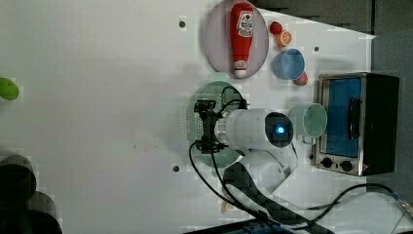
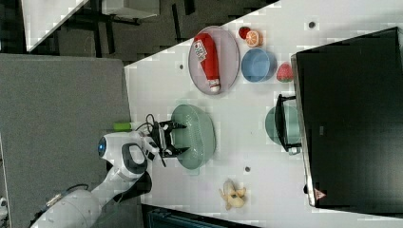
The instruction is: Drag strainer right to left.
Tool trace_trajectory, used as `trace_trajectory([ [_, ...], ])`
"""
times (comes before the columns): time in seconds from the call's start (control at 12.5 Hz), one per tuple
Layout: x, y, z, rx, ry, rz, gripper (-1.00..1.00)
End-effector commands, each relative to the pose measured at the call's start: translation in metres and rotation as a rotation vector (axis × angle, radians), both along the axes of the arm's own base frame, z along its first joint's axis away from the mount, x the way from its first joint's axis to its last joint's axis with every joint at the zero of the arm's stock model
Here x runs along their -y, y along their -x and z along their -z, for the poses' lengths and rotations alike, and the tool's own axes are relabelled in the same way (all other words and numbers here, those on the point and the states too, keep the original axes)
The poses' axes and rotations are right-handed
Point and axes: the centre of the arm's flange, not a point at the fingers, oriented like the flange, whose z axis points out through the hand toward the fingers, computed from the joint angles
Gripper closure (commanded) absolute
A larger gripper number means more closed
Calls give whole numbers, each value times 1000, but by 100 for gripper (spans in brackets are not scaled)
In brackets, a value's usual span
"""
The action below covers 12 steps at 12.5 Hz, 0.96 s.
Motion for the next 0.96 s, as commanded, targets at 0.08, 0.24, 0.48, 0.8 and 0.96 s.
trace_trajectory([
  [0.08,-53,6,5,-11,-41,78,-100],
  [0.24,-72,5,6,-17,-57,87,-100],
  [0.48,-96,5,6,-33,-74,85,-100],
  [0.8,-118,8,2,-34,-90,80,-100],
  [0.96,-125,8,-1,-40,-100,121,-100],
])
